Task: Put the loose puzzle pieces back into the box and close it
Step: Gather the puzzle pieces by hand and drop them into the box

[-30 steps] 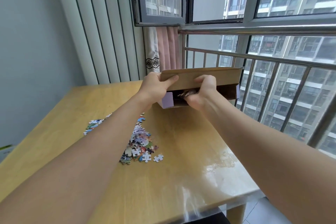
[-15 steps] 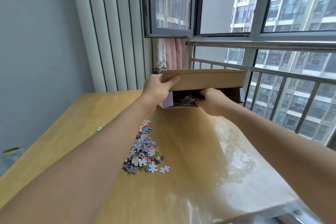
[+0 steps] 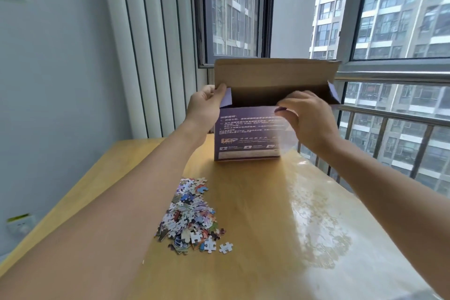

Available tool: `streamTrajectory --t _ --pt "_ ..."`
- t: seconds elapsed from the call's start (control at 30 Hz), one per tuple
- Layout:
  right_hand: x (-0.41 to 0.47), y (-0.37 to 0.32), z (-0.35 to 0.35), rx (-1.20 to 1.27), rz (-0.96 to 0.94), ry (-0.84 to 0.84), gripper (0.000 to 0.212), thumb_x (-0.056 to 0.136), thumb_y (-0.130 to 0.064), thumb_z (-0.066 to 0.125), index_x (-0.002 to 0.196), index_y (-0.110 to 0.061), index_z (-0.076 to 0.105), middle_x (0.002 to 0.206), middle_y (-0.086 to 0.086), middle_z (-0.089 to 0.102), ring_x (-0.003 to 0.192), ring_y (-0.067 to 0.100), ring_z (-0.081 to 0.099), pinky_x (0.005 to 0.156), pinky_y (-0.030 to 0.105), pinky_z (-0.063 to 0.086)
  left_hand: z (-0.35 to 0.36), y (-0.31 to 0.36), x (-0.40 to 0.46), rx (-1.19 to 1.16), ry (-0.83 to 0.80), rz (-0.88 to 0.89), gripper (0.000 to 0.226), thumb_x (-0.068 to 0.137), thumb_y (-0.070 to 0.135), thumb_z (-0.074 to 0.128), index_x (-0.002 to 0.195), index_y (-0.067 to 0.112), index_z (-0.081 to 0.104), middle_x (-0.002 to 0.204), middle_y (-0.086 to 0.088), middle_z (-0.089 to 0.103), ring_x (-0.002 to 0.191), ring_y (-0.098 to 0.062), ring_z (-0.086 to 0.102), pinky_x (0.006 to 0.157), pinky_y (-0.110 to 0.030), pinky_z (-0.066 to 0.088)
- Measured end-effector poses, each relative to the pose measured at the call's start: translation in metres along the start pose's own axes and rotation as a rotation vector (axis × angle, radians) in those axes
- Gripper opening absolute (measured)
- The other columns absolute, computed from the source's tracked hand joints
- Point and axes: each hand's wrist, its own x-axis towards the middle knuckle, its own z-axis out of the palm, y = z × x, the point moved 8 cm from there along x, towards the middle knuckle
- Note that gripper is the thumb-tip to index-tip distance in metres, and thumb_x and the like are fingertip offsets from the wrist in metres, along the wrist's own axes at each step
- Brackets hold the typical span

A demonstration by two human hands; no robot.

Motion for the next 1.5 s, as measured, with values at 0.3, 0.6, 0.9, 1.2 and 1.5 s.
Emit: streamTrajectory --t 0.3,0.6,0.9,1.2,1.5 --pt "0.012 -0.007 -0.009 0.041 -0.065 -0.070 0.010 0.089 -0.010 0.073 0.097 -0.009 0.080 0.091 0.006 0.078 0.082 0.024 0.072 0.078 0.041 0.058 -0.002 0.008 -0.002 0.077 -0.038 -0.039 0.043 0.102 0.053 0.044 0.100 0.013 0.060 0.074 -0.001 0.067 0.061 -0.008 0.067 0.065 -0.026 0.047" --pt "-0.051 0.001 0.072 -0.049 0.034 -0.554 0.017 0.088 -0.016 0.074 0.103 -0.022 0.079 0.097 -0.006 0.076 0.087 0.019 0.068 0.074 0.029 0.052 0.003 -0.073 -0.027 0.203 -0.051 -0.191 0.065 0.081 0.071 0.059 0.087 0.007 0.070 0.087 0.001 0.066 0.084 -0.019 0.061 0.079 -0.035 0.047" --pt "-0.085 -0.019 0.109 0.164 0.246 -0.792 0.005 0.083 -0.020 0.076 0.086 -0.022 0.079 0.078 -0.006 0.073 0.079 0.018 0.067 0.071 0.032 0.055 0.028 -0.138 -0.064 0.339 -0.162 -0.287 0.043 0.098 0.046 0.060 0.093 0.005 0.072 0.093 -0.009 0.073 0.082 -0.019 0.060 0.072 -0.032 0.046" --pt "-0.065 -0.122 0.114 0.411 0.149 -0.746 0.015 0.086 -0.018 0.074 0.101 -0.017 0.079 0.094 0.003 0.077 0.086 0.018 0.068 0.066 0.017 0.045 -0.025 -0.131 -0.084 0.490 -0.425 -0.229 0.021 0.094 0.038 0.068 0.105 0.022 0.077 0.086 0.022 0.073 0.078 0.010 0.064 0.069 -0.014 0.049" --pt "-0.155 -0.187 0.207 0.364 0.474 -1.126 0.130 0.072 -0.085 0.056 0.159 -0.010 -0.005 0.168 0.011 -0.004 0.154 0.030 -0.007 0.125 0.045 0.008 -0.181 -0.173 -0.117 1.060 -0.141 -0.378 0.084 0.082 0.083 0.040 0.144 0.028 0.050 0.152 0.000 0.048 0.138 -0.026 0.044 0.110 -0.041 0.039"
